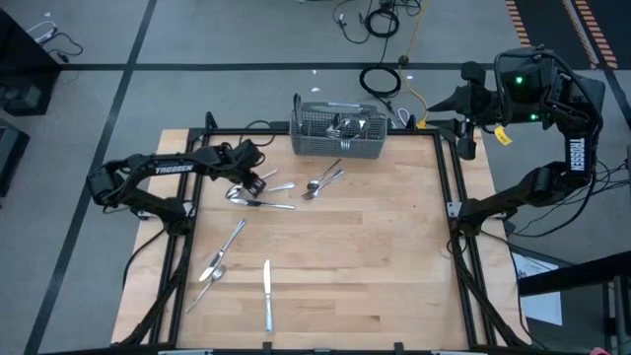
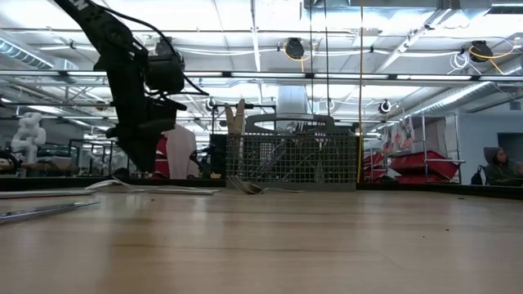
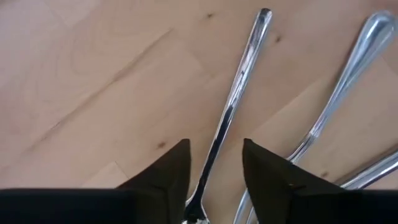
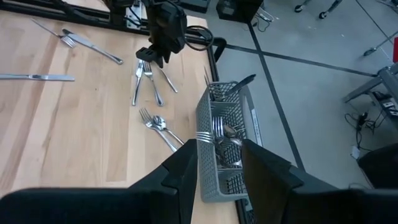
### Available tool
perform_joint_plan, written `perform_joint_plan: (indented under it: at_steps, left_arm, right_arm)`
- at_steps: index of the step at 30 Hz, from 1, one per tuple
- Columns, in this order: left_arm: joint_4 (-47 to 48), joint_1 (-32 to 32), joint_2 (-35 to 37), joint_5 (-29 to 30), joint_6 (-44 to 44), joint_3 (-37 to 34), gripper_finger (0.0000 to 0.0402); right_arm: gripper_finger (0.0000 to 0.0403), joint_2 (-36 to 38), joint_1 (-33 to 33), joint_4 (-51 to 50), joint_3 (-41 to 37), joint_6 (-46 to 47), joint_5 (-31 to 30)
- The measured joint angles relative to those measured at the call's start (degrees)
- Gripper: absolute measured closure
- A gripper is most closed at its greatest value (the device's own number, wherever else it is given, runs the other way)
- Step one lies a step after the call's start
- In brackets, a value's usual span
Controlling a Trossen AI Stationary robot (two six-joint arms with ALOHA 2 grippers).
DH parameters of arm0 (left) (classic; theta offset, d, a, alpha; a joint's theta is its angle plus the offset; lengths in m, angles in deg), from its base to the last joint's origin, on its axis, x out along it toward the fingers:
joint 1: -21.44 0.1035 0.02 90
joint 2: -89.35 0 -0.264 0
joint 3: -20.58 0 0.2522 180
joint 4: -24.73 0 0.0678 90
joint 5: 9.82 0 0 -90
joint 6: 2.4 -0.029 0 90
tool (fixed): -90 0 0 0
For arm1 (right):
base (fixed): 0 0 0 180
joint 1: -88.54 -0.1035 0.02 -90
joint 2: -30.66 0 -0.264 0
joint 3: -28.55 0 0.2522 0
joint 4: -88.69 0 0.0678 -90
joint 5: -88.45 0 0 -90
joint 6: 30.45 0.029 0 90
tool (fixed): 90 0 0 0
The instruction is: Sort silverware
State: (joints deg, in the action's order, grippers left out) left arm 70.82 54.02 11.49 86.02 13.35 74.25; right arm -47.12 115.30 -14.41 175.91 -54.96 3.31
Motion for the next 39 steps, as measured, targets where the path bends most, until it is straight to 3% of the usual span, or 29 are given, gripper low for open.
perform_joint_plan:
  at_steps: [8,24,28,34,39]
  left_arm:
    - [6.42,0.04,0.02,2.00,-2.62,0.00,0.0189]
    - [5.88,-0.66,-5.50,1.84,-0.43,-2.07,0.0188]
    - [5.84,-0.68,-6.89,0.75,3.01,-2.19,0.0226]
    - [5.99,-1.31,-6.70,0.62,6.03,-1.59,0.0375]
    - [6.23,-2.30,-6.93,2.02,9.18,1.05,0.0387]
  right_arm:
    - [0.0289,0.00,0.00,-0.15,0.00,1.31,-0.02]
    - [0.0289,0.00,0.00,-0.17,0.00,2.84,-0.33]
    - [0.0289,0.00,0.00,-0.15,0.00,2.85,-0.33]
    - [0.0289,0.00,0.00,-0.14,0.00,2.87,-0.33]
    - [0.0289,0.00,0.00,-0.08,0.00,3.79,-1.03]
